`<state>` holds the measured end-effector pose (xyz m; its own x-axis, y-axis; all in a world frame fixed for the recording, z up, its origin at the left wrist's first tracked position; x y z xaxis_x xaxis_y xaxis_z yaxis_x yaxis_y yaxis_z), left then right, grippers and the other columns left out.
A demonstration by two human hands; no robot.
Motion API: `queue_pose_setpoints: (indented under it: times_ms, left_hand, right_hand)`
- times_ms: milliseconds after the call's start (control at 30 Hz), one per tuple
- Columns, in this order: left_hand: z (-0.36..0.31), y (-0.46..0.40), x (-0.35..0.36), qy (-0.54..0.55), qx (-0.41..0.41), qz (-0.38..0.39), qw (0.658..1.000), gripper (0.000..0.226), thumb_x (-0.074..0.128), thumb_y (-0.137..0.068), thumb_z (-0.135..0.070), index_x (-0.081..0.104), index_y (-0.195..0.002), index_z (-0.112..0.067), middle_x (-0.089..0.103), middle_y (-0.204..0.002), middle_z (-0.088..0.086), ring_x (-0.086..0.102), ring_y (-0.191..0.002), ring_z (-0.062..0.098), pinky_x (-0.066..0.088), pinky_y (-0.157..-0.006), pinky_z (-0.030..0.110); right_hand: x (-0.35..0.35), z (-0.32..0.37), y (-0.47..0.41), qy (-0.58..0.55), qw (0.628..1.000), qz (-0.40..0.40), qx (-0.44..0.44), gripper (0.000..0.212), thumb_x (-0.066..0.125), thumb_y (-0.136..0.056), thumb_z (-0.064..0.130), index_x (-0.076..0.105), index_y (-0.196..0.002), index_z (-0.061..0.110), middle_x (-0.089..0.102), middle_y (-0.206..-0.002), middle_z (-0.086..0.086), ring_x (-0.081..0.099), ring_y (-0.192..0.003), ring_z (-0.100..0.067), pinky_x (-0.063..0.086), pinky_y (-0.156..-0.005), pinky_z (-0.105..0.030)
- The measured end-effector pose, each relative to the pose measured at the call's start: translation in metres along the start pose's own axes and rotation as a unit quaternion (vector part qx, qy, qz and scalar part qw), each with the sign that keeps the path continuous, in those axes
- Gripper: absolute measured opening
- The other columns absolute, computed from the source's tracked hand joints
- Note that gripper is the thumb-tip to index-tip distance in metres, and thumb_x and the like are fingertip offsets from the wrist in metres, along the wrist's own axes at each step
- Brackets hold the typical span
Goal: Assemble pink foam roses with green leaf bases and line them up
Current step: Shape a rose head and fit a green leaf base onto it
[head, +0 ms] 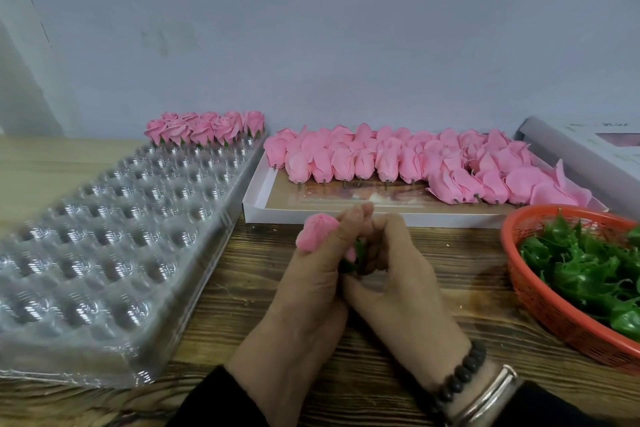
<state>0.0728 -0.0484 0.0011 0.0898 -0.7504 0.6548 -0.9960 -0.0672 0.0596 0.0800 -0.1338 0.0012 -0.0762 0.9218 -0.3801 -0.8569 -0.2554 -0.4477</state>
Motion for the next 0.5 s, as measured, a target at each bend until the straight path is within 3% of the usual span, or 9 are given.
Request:
queue_pose_setpoints:
  times_ms: [100, 200, 267, 400, 500]
  left_hand:
    - [0.0008, -0.0006, -0.0001, -0.006, -0.024, 0.030, 0.999, 0.027, 0.077, -0.058, -0.025, 0.067, -0.077, -0.008, 0.062, -0.083, 0.014, 0.064, -0.080, 0.024, 0.055, -0.077, 0.034]
    - [-0.0019, -0.0021, -0.0017, -0.029, -0.061, 0.046, 0.997, 0.071, 0.093, -0.037, -0.032, 0.065, -0.094, -0.002, 0.057, -0.090, 0.019, 0.059, -0.085, 0.029, 0.051, -0.076, 0.037]
    - [-0.0034, -0.0032, -0.0021, -0.033, -0.055, 0.042, 0.997, 0.083, 0.093, -0.030, -0.036, 0.064, -0.099, 0.000, 0.049, -0.097, 0.017, 0.051, -0.090, 0.030, 0.043, -0.080, 0.040]
    - [-0.0019, -0.0036, -0.0054, -0.019, -0.032, 0.031, 0.999, 0.025, 0.079, -0.053, -0.026, 0.061, -0.060, -0.010, 0.061, -0.068, 0.010, 0.063, -0.063, 0.020, 0.056, -0.062, 0.028]
    - [-0.0012, -0.0026, -0.0056, -0.039, -0.027, 0.047, 0.998, 0.018, 0.077, -0.058, -0.029, 0.066, -0.053, -0.016, 0.061, -0.067, 0.006, 0.062, -0.063, 0.016, 0.055, -0.060, 0.025]
  right_hand:
    - [-0.0036, 0.0033, -0.0017, -0.058, 0.998, -0.002, 0.026, 0.038, 0.072, -0.066, 0.004, 0.053, -0.082, 0.034, 0.060, -0.073, 0.022, 0.055, -0.062, 0.002, 0.040, -0.060, -0.008]
    - [-0.0051, 0.0021, -0.0030, -0.166, 0.981, 0.063, 0.076, 0.019, 0.074, -0.073, 0.008, 0.064, -0.082, 0.021, 0.055, -0.061, 0.007, 0.050, -0.059, -0.008, 0.044, -0.061, -0.027]
    - [-0.0063, 0.0013, -0.0032, -0.207, 0.969, 0.093, 0.101, 0.011, 0.074, -0.075, 0.013, 0.064, -0.080, 0.017, 0.052, -0.063, -0.004, 0.047, -0.062, -0.017, 0.041, -0.061, -0.032]
    - [-0.0030, 0.0007, -0.0029, -0.178, 0.976, 0.076, 0.097, 0.034, 0.073, -0.069, 0.001, 0.054, -0.088, 0.022, 0.059, -0.069, 0.011, 0.053, -0.062, -0.006, 0.044, -0.059, -0.018]
    - [-0.0031, 0.0021, -0.0028, -0.138, 0.986, 0.063, 0.073, 0.031, 0.072, -0.069, -0.003, 0.055, -0.079, 0.021, 0.055, -0.062, 0.009, 0.050, -0.057, -0.007, 0.042, -0.057, -0.019]
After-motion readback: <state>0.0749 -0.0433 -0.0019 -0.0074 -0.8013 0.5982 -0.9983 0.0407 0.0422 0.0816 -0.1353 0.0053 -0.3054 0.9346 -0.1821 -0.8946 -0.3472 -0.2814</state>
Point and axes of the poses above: each hand's wrist, its own y-axis away from the middle knuckle, its own x-axis out of the palm, z = x × y, the point moved 3 cm from there along -y, towards the middle knuckle
